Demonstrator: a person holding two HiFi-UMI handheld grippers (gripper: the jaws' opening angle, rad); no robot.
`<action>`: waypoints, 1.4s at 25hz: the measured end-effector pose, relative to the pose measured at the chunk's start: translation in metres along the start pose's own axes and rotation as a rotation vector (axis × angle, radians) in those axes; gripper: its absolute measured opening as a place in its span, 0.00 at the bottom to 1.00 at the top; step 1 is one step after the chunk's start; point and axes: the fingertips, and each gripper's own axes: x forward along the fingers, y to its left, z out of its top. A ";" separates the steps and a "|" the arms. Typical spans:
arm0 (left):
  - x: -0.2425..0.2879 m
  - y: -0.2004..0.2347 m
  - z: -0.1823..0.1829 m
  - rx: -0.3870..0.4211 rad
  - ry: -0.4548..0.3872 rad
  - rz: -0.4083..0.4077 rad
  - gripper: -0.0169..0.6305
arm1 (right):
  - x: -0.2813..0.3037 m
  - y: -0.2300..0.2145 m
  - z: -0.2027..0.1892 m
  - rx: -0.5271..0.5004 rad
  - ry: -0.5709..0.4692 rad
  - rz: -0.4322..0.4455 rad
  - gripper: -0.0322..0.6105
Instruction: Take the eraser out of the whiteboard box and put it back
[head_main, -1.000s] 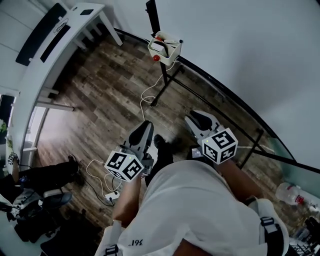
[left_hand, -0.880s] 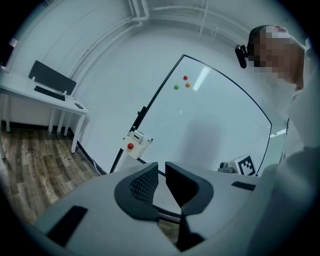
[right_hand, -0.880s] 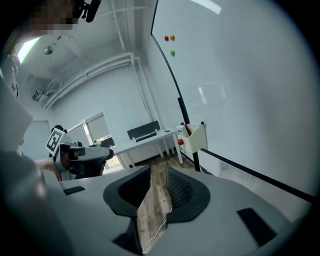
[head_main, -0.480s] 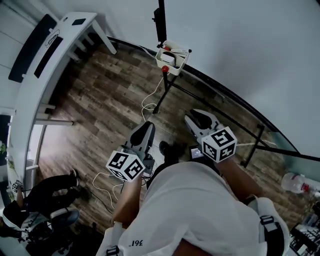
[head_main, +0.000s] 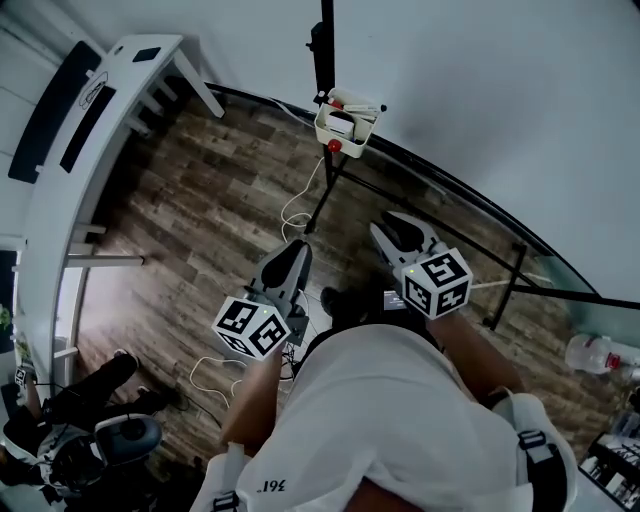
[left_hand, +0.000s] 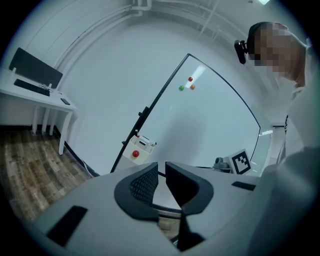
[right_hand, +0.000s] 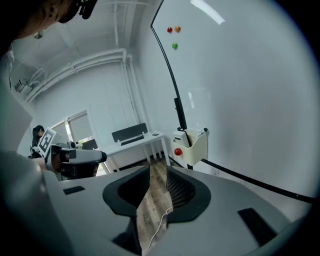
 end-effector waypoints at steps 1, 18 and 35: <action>0.002 0.000 0.000 -0.001 0.000 0.002 0.08 | 0.001 -0.001 0.000 0.001 0.001 0.003 0.21; 0.042 0.002 0.025 0.048 -0.034 -0.007 0.08 | 0.019 -0.021 0.053 -0.107 -0.047 0.013 0.21; 0.097 0.049 0.064 0.187 -0.013 0.004 0.11 | 0.101 -0.045 0.116 -0.243 -0.084 -0.155 0.35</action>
